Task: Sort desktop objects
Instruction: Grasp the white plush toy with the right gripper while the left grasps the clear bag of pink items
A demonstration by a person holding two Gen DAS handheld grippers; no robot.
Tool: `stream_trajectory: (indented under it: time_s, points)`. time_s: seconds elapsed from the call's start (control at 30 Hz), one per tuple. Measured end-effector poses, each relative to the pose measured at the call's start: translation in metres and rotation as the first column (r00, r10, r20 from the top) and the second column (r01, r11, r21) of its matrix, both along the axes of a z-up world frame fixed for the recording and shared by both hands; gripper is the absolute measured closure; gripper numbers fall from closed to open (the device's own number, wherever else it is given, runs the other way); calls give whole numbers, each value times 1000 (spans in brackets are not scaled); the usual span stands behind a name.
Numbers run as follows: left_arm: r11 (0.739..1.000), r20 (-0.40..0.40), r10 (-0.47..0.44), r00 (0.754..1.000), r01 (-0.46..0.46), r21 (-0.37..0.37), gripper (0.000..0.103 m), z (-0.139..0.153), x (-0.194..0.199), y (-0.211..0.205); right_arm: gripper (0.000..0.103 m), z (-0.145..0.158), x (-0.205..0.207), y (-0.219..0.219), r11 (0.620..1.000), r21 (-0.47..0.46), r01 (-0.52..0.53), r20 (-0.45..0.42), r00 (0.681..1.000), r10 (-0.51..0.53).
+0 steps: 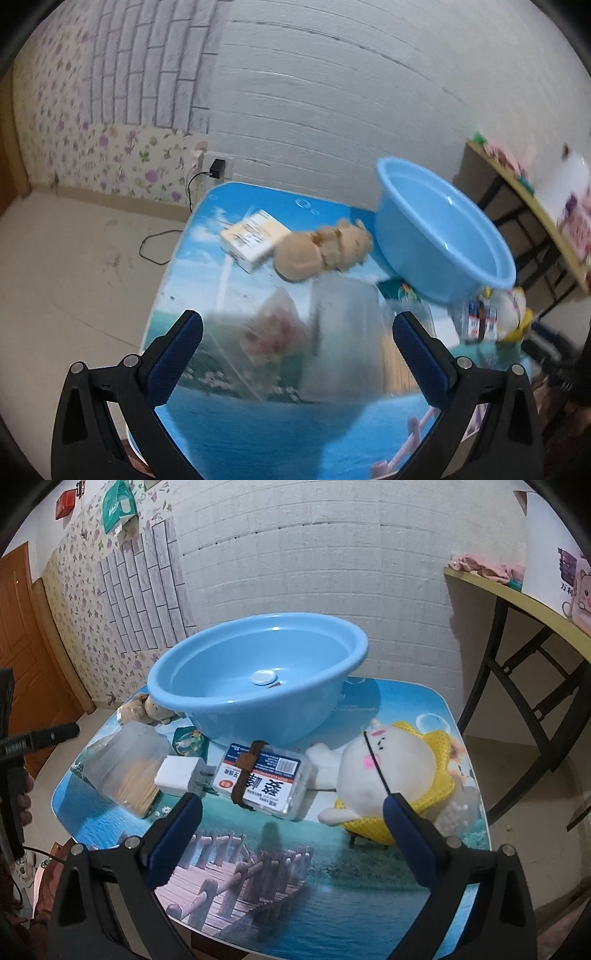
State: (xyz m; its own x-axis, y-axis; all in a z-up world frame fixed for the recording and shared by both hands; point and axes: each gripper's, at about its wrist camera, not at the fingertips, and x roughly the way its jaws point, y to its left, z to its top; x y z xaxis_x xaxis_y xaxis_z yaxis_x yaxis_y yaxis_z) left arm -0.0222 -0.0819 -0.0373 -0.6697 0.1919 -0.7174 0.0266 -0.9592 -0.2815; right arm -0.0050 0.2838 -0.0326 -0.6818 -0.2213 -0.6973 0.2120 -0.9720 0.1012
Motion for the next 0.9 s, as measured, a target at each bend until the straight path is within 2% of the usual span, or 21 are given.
stream_trajectory:
  time_s: [0.07,0.2,0.4,0.43,0.53,0.67,0.77,0.9]
  points:
    - [998,0,37,999,-37,47,0,3,-5,-14,3,0,-1,0,1000,3,1,3,1000,-2]
    - [979,-1,81,997,-79,188,0,15,-18,-42,3,0,-2,-2,1000,3,-6,6,1000,6]
    - [968,-58,121,991,-105,227,0,48,-32,-68,3,0,0,-4,1000,18,-11,2,1000,10]
    - [973,-73,130,989,-112,203,0,52,-32,-69,3,0,0,-3,1000,18,-9,1,1000,9]
    - [991,-106,124,987,-117,66,0,58,-32,-61,3,2,-1,4,1000,18,7,-6,1000,-7]
    - [998,-55,34,998,-37,-58,0,35,-32,-38,3,7,-1,23,998,28,50,-26,998,-50]
    - [990,1,-9,1000,9,-144,0,12,-31,-25,3,9,-1,39,995,34,97,-32,995,-96]
    - [961,72,-63,995,80,-265,0,-23,-26,-10,3,5,-4,58,988,34,151,-15,989,-150]
